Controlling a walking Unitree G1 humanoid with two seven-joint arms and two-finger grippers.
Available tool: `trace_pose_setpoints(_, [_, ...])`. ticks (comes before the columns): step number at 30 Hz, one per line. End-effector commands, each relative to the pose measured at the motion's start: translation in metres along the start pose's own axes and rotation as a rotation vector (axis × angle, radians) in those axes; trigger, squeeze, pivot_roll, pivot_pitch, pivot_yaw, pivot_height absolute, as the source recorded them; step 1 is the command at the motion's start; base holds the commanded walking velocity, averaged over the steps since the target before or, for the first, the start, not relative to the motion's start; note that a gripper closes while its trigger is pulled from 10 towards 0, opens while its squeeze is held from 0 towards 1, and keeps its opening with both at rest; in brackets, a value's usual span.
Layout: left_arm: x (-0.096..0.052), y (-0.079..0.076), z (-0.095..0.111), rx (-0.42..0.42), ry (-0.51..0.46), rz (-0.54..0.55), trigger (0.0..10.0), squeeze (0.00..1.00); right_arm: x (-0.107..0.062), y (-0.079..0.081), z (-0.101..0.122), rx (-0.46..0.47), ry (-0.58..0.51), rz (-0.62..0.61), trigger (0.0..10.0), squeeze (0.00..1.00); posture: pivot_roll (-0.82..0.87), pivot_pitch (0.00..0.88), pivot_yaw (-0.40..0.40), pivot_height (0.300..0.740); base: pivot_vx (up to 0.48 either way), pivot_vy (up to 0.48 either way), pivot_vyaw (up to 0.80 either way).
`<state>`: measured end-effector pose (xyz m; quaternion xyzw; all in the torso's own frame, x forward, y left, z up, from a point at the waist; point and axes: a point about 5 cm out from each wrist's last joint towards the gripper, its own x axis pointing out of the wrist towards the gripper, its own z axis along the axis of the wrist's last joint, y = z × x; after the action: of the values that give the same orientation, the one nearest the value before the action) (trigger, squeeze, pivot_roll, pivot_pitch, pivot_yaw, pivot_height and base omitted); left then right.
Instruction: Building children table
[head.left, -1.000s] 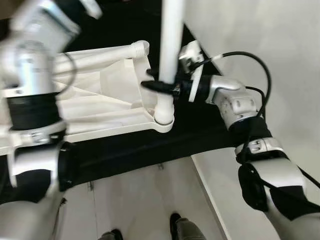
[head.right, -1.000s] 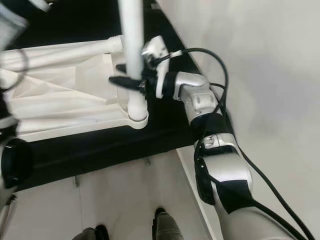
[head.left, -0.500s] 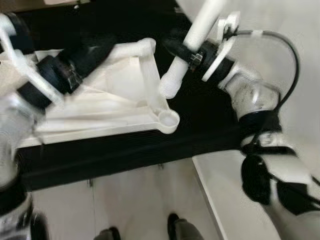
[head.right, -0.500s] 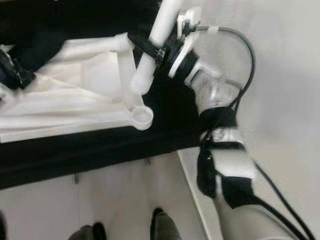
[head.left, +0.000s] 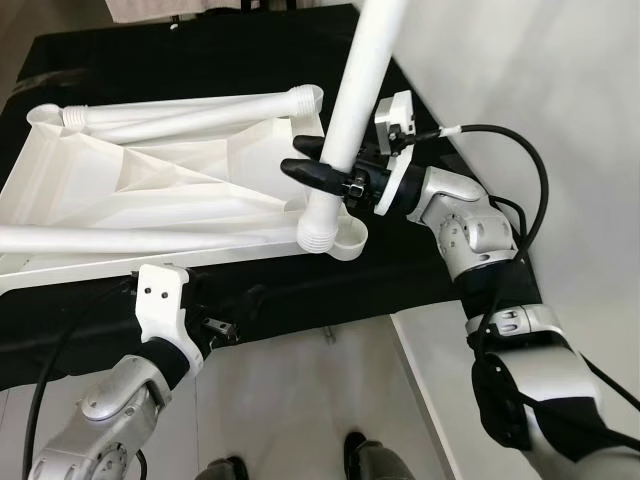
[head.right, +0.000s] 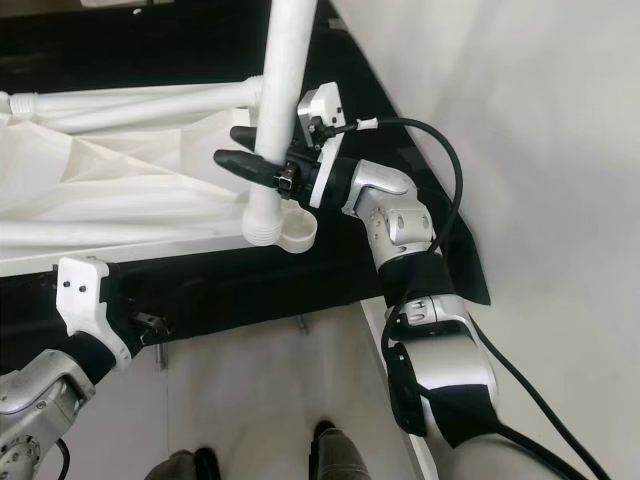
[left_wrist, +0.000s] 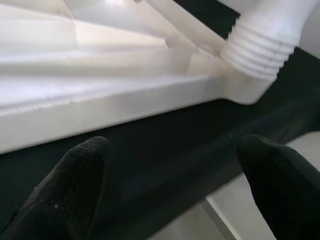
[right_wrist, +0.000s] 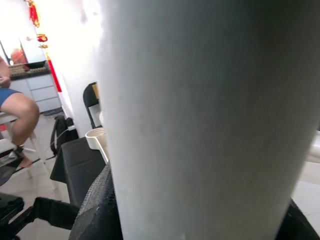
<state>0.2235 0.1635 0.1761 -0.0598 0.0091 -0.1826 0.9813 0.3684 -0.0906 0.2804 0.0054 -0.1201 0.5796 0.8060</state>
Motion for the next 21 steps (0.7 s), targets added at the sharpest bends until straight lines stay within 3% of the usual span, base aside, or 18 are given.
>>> trace_pose_setpoints(1, [-0.009,-0.004,-0.004,-0.036,0.027,0.042,10.0,0.0,-0.001,0.003,-0.005,0.013,-0.006,-0.009,10.0,0.0,-0.24,0.25,-0.06,0.74,0.0,-0.465,0.0])
trace_pose_setpoints(4, [-0.011,-0.004,-0.005,-0.04,0.032,0.091,10.0,0.0,-0.001,0.003,-0.006,0.014,-0.01,-0.032,10.0,0.0,-0.24,0.246,-0.063,0.74,0.0,-0.465,0.0])
trace_pose_setpoints(7, [-0.013,-0.002,-0.007,-0.018,0.019,0.145,10.0,0.0,0.0,0.006,-0.007,0.014,-0.022,-0.055,10.0,0.0,-0.24,0.241,-0.064,0.74,0.0,0.0,0.0])
trace_pose_setpoints(9, [-0.016,-0.004,-0.012,0.037,-0.001,0.202,10.0,0.0,0.0,0.01,-0.009,0.018,-0.04,-0.08,10.0,0.0,-0.23,0.237,-0.063,0.74,0.0,0.0,0.0])
trace_pose_setpoints(17, [-0.019,-0.004,-0.019,0.167,0.024,0.261,10.0,0.0,0.001,0.019,-0.007,0.016,-0.089,-0.123,10.0,0.0,-0.23,0.201,-0.061,0.74,0.0,0.0,0.0])
trace_pose_setpoints(21, [-0.02,-0.003,-0.021,0.206,0.034,0.278,10.0,0.0,0.001,0.02,-0.005,0.023,-0.116,-0.144,10.0,0.0,-0.23,0.189,-0.059,0.74,0.0,0.0,0.8])
